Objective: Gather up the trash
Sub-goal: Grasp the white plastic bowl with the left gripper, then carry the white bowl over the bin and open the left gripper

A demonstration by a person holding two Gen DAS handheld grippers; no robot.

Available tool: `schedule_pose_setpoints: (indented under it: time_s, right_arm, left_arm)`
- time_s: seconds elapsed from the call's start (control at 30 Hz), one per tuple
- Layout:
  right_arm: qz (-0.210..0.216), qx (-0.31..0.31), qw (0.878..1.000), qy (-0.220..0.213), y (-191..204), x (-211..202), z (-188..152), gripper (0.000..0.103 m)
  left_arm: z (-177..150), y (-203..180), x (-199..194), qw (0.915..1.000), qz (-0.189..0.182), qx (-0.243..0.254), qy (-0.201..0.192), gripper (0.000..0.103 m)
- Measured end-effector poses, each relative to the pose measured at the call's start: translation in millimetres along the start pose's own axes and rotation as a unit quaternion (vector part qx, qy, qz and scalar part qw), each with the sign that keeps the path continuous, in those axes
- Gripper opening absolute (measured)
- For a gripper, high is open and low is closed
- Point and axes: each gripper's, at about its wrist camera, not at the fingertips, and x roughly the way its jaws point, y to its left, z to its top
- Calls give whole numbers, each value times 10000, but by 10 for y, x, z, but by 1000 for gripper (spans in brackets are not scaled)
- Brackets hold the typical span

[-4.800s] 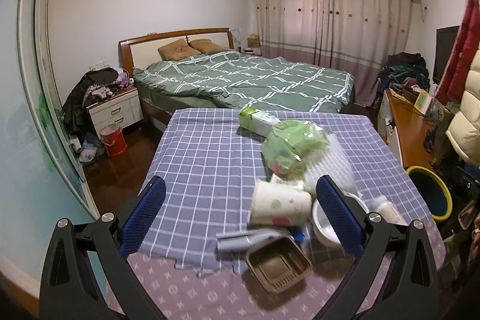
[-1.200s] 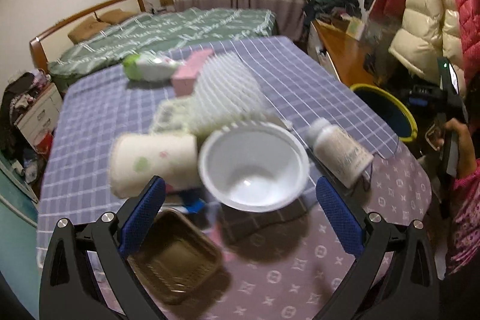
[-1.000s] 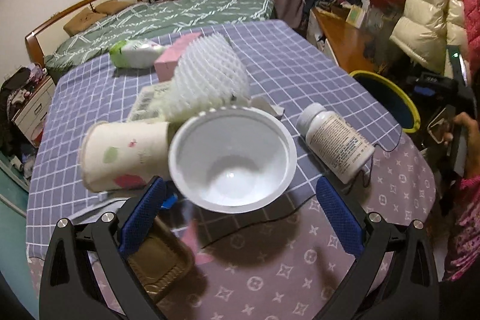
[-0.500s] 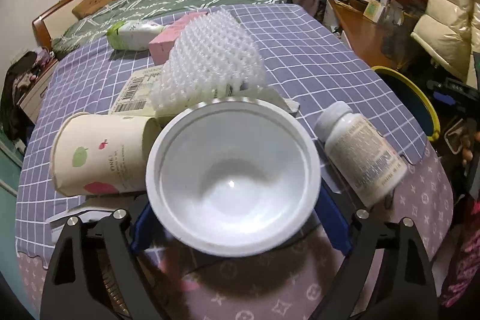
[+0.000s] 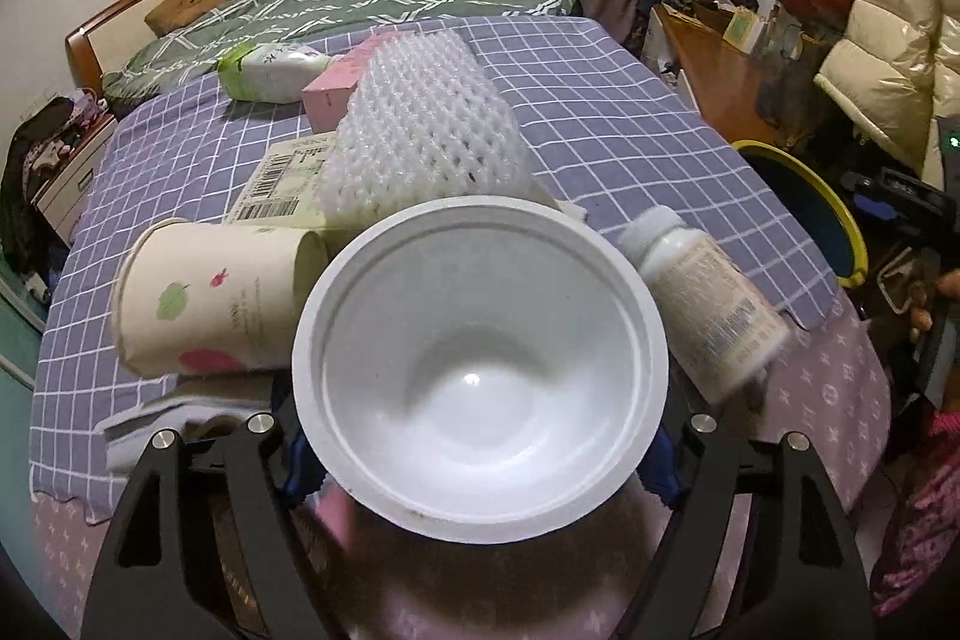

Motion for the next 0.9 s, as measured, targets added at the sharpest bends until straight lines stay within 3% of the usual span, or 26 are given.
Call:
schedule_pose_setpoints:
  time_s: [0.2,0.4,0.7,0.9]
  right_arm:
    - [73,4,9999,-71,-18,-86,-20,39]
    - [-4,-24,9996,-275,-79,-261,-36,39]
    - [-409,-24,9971,-643,-385,-634,-99,39]
    - [-660,-75,9951,-729,-546,-734,-168,39]
  left_arm:
    - [-68,-102,-303,9997,-176,115,-123,79]
    - [213,-471,-446,9963,-561,486,-441,79]
    - [820,-1528,-68,9807,-1535,1181,-274,79]
    - [1107,-2277,454,9730,-1830,1404,61,79]
